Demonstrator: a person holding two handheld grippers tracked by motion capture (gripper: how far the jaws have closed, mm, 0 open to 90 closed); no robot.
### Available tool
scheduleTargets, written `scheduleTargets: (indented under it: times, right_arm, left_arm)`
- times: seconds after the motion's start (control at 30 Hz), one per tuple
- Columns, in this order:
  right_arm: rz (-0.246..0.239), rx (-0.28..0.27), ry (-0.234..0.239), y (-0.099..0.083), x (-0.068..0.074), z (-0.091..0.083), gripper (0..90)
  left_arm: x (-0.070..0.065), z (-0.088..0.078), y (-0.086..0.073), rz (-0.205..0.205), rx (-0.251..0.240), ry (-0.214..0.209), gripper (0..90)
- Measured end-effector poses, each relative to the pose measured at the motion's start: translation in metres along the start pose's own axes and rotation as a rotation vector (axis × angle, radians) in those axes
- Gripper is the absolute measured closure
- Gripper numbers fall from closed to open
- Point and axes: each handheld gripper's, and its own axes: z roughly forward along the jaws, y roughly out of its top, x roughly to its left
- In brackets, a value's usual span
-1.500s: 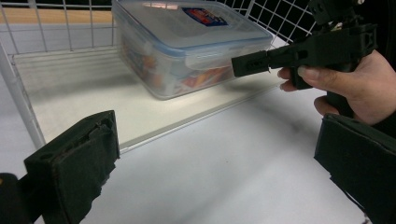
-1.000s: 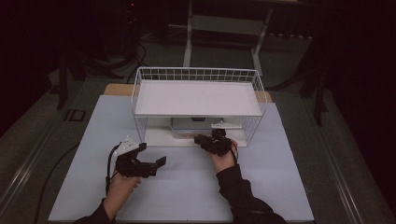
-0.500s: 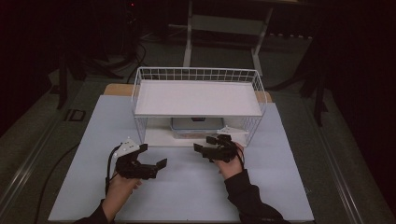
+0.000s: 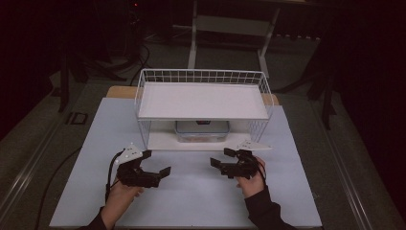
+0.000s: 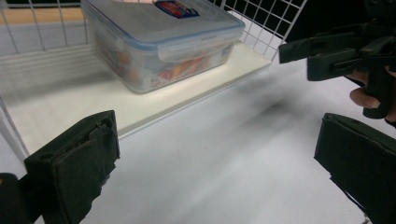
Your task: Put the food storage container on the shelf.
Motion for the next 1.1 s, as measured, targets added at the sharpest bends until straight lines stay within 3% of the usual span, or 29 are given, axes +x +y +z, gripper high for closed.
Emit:
scheduleTargets:
  times: [0.13,0.2,0.47,0.83,1.1]
  right_arm:
    - [-0.002,-0.004,-0.014,-0.006,-0.002,-0.011,21.1]
    - [-0.017,0.004,-0.044,-0.012,-0.003,-0.017,21.2]
    - [-0.005,0.008,-0.054,-0.026,-0.004,-0.034,21.2]
    - [0.0,0.039,-0.104,-0.048,-0.009,-0.051,21.0]
    - [0.015,0.031,-0.125,-0.05,-0.016,-0.056,21.1]
  left_arm:
    - [-0.001,0.0,-0.003,0.007,0.008,0.0,0.0]
    - [-0.001,0.0,-0.005,0.009,0.016,0.001,0.0]
    - [-0.004,0.0,-0.008,0.014,0.019,-0.004,0.0]
    - [-0.006,0.004,-0.013,0.03,0.043,-0.016,0.0]
    - [-0.005,0.005,-0.013,0.027,0.044,-0.016,0.0]
